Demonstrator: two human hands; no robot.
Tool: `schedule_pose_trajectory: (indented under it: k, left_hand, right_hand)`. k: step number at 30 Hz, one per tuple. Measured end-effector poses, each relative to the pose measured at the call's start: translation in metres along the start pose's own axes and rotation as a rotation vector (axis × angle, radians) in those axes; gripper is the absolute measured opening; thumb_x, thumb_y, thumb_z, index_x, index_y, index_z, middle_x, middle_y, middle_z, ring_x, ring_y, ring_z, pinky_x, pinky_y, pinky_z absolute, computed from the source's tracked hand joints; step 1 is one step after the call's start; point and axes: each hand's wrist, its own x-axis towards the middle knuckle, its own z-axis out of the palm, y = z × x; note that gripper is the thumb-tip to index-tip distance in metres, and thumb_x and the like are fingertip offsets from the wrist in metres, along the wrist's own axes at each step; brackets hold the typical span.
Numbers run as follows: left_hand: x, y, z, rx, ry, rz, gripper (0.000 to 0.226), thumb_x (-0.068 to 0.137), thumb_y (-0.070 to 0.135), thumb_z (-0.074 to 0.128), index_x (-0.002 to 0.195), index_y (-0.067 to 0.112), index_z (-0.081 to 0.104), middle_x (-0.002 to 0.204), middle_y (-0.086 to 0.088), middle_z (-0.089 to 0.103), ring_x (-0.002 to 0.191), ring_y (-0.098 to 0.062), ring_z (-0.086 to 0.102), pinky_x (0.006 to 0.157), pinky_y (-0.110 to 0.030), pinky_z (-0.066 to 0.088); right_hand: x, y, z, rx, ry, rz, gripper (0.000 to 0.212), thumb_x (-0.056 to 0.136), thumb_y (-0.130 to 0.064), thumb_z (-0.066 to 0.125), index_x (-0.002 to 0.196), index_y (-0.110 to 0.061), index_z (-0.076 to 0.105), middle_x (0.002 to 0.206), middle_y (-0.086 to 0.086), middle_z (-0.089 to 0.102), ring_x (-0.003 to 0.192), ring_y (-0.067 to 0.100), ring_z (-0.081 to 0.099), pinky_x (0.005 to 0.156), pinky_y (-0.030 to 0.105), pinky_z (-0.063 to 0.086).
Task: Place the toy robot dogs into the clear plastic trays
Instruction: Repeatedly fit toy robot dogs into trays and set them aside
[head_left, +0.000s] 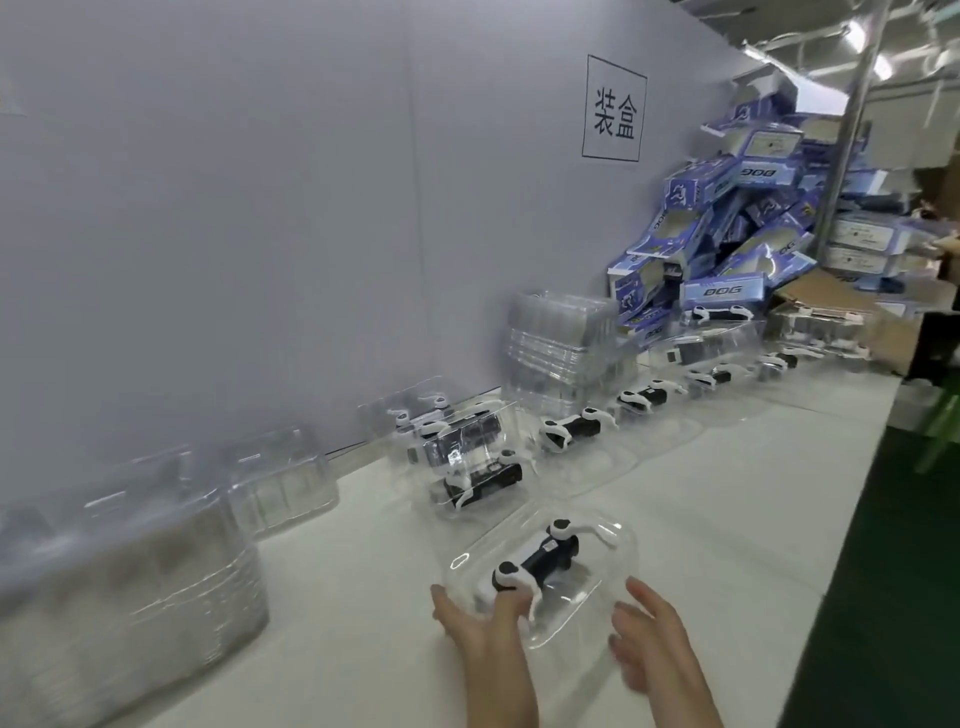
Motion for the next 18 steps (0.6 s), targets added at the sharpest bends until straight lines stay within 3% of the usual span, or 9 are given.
schedule_pose_trajectory:
  k: [2, 5, 9, 12, 14, 16, 18]
  left_hand:
    - [0.008, -0.007, 0.024, -0.007, -0.059, -0.04, 0.125, 0.051, 0.036, 0.069, 0.155, 0.029, 0.001, 0.164, 0.001, 0.004, 0.149, -0.017, 0.013, 0.119, -0.039, 0.015]
    - [0.028, -0.016, 0.051, -0.012, -0.116, -0.075, 0.101, 0.082, 0.033, 0.066, 0.154, 0.038, -0.005, 0.163, 0.012, -0.001, 0.147, -0.012, 0.01, 0.114, -0.037, 0.014]
    - [0.052, -0.028, 0.063, -0.018, -0.15, -0.086, 0.085, 0.091, 0.031, 0.056, 0.155, 0.038, 0.0, 0.161, 0.012, 0.008, 0.147, -0.013, 0.012, 0.11, -0.037, 0.015]
    - [0.06, -0.036, 0.06, -0.041, -0.153, -0.054, 0.076, 0.094, 0.027, 0.055, 0.155, 0.031, 0.01, 0.161, 0.012, 0.012, 0.147, -0.011, 0.014, 0.109, -0.031, 0.016]
    - [0.059, -0.038, 0.053, -0.007, -0.116, 0.002, 0.064, 0.096, 0.019, 0.053, 0.153, 0.026, 0.024, 0.158, 0.006, 0.024, 0.141, -0.008, 0.025, 0.106, -0.026, 0.021]
    - [0.053, -0.031, 0.036, 0.082, -0.065, 0.067, 0.045, 0.096, 0.009, 0.053, 0.138, 0.023, 0.047, 0.145, 0.004, 0.044, 0.13, -0.01, 0.04, 0.102, -0.026, 0.031]
    - [0.044, -0.016, 0.009, 0.157, -0.026, 0.122, 0.031, 0.093, 0.002, 0.054, 0.113, 0.023, 0.063, 0.126, 0.006, 0.061, 0.117, -0.011, 0.056, 0.094, -0.026, 0.043]
  right_hand:
    - [0.008, 0.001, -0.007, 0.031, -0.04, -0.005, 0.043, 0.096, -0.006, 0.054, 0.133, -0.027, 0.047, 0.126, -0.002, 0.049, 0.113, 0.023, 0.05, 0.082, 0.033, 0.04]
    - [0.021, -0.002, -0.016, 0.106, -0.073, -0.069, 0.05, 0.097, -0.014, 0.052, 0.142, -0.033, 0.04, 0.14, -0.007, 0.038, 0.133, 0.019, 0.041, 0.099, 0.038, 0.041]
    - [0.038, 0.0, -0.02, 0.184, -0.042, -0.114, 0.048, 0.097, -0.012, 0.052, 0.141, -0.029, 0.043, 0.143, -0.006, 0.04, 0.117, 0.006, 0.05, 0.096, 0.04, 0.046]
    - [0.042, 0.006, -0.022, 0.216, -0.022, -0.128, 0.042, 0.095, -0.013, 0.055, 0.132, -0.033, 0.052, 0.125, -0.012, 0.052, 0.115, 0.0, 0.052, 0.09, 0.038, 0.049]
    - [0.041, 0.008, -0.022, 0.215, -0.021, -0.15, 0.04, 0.095, -0.013, 0.055, 0.131, -0.032, 0.053, 0.12, -0.014, 0.052, 0.109, -0.005, 0.056, 0.092, 0.038, 0.049]
    - [0.039, 0.005, -0.02, 0.202, -0.016, -0.16, 0.039, 0.096, -0.012, 0.055, 0.132, -0.027, 0.054, 0.119, -0.011, 0.053, 0.101, -0.005, 0.058, 0.097, 0.041, 0.048]
    - [0.036, 0.005, -0.018, 0.117, -0.001, -0.19, 0.036, 0.096, -0.008, 0.055, 0.129, -0.024, 0.055, 0.122, -0.002, 0.053, 0.106, 0.003, 0.058, 0.102, 0.042, 0.044]
